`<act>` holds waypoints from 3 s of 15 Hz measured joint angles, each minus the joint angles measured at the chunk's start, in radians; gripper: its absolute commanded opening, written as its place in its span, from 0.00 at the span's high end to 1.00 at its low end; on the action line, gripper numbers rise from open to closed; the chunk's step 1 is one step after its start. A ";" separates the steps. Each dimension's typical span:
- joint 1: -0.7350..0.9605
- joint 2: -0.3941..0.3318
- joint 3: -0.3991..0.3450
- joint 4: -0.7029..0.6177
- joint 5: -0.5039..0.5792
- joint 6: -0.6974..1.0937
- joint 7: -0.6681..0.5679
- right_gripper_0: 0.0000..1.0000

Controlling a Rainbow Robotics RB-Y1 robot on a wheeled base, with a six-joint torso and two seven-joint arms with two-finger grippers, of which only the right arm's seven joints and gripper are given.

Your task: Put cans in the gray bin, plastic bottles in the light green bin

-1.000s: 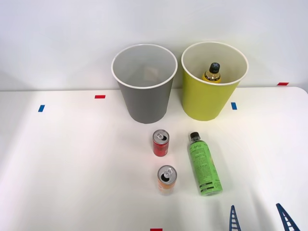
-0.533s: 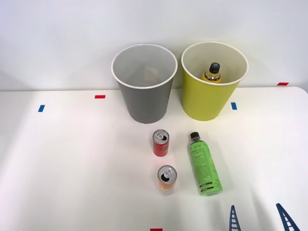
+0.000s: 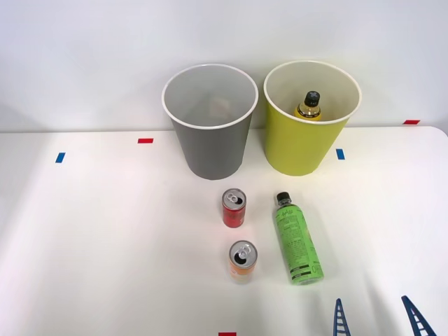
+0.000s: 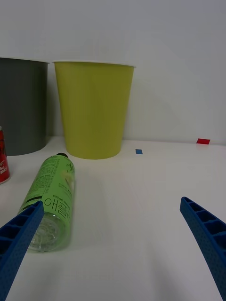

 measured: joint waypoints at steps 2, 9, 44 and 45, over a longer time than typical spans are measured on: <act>-0.011 0.002 -0.003 0.031 -0.002 0.011 -0.002 0.00; -0.042 -0.081 -0.028 0.007 0.007 0.016 -0.239 0.00; -0.767 -0.299 -0.022 -0.665 -0.279 2.110 -0.695 0.00; -0.784 -0.298 -0.022 -0.664 -0.275 2.150 -0.696 0.00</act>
